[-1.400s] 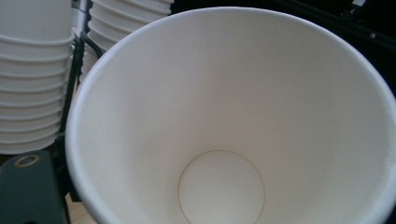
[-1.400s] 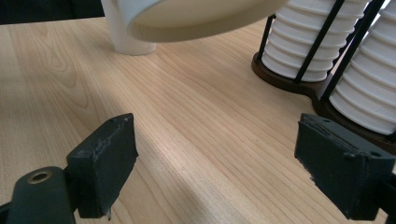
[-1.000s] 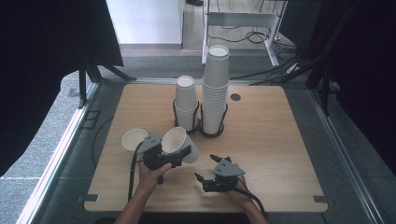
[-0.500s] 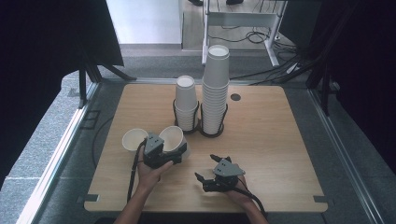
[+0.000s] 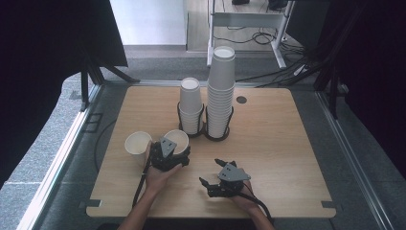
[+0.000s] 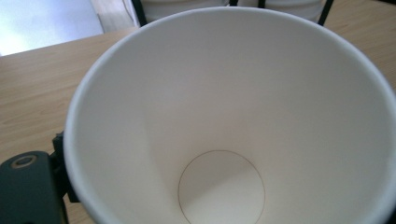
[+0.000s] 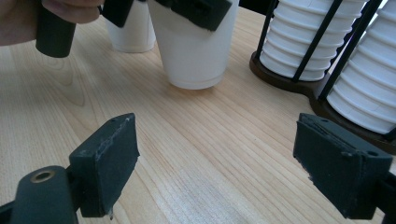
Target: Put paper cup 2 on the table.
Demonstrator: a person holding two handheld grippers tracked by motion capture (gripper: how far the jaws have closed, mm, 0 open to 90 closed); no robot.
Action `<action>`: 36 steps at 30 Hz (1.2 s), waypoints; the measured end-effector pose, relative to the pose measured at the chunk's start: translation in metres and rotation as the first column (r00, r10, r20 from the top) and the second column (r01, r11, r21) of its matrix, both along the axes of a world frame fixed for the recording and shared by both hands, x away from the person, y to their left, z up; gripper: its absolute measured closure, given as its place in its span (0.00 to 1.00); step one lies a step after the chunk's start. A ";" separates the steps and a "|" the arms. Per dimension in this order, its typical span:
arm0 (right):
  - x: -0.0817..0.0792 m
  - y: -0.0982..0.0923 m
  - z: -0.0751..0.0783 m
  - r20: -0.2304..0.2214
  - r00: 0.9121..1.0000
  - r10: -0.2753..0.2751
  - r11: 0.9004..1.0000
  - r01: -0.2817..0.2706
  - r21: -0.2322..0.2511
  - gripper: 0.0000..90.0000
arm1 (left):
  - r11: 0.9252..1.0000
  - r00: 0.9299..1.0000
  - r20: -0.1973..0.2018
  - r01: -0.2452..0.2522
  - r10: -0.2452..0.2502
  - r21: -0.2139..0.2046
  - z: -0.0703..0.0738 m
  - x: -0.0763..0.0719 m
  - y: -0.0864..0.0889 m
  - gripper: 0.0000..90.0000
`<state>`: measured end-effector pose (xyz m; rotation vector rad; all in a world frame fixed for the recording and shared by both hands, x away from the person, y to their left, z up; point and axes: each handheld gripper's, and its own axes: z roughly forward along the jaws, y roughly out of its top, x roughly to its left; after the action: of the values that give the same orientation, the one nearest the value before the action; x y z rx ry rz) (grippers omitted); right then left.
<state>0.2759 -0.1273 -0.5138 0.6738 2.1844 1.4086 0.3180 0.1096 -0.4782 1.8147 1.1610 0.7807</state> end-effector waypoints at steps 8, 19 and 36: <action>0.000 0.000 0.000 0.000 1.000 0.000 1.000 0.000 0.000 0.15 | 0.999 1.000 -0.018 -0.013 0.013 0.034 -0.010 0.005 -0.006 0.13; -0.001 0.001 0.000 -0.001 1.000 0.021 1.000 -0.021 -0.006 0.16 | 0.998 1.000 0.026 -0.015 0.014 0.059 -0.002 -0.001 -0.014 0.03; -0.002 0.001 0.000 0.001 1.000 0.027 1.000 -0.027 -0.012 0.16 | 0.999 0.991 0.134 -0.017 0.012 0.036 0.033 -0.026 -0.005 0.00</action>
<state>0.2740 -0.1268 -0.5137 0.6412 2.2069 1.4074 0.2920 0.1049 -0.4451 1.7566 1.0805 0.9233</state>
